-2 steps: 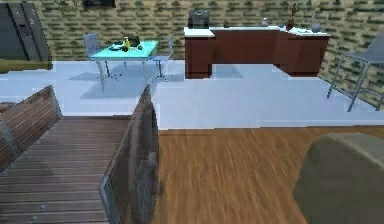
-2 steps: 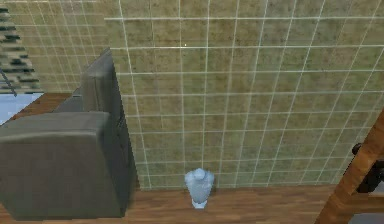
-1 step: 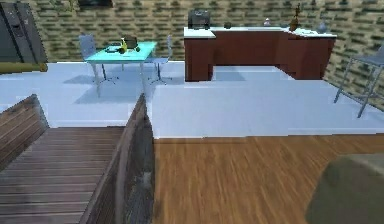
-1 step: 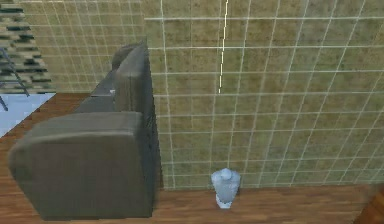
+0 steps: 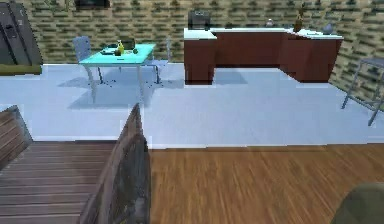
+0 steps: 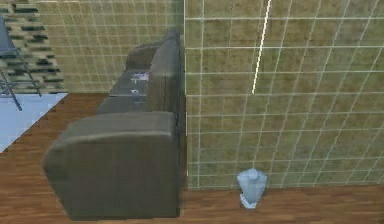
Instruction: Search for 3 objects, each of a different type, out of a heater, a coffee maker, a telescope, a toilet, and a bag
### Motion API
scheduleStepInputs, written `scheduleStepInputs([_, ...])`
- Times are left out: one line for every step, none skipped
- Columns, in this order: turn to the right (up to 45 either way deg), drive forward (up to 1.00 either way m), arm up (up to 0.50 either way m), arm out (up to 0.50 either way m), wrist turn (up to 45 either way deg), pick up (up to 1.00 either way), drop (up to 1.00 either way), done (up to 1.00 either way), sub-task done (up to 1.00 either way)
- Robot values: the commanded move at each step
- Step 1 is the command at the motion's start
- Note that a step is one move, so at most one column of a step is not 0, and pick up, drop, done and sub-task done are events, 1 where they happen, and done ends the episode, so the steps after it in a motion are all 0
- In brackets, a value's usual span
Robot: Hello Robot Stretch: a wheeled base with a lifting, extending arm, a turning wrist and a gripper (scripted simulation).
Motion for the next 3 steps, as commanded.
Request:
scheduleStepInputs([45.0,0.0,0.0,0.0,0.0,0.0,0.0,0.0,0.0])
scheduleStepInputs([42.0,0.0,0.0,0.0,0.0,0.0,0.0,0.0,0.0])
scheduleStepInputs([0.0,0.2,0.0,0.0,0.0,0.0,0.0,0.0,0.0])
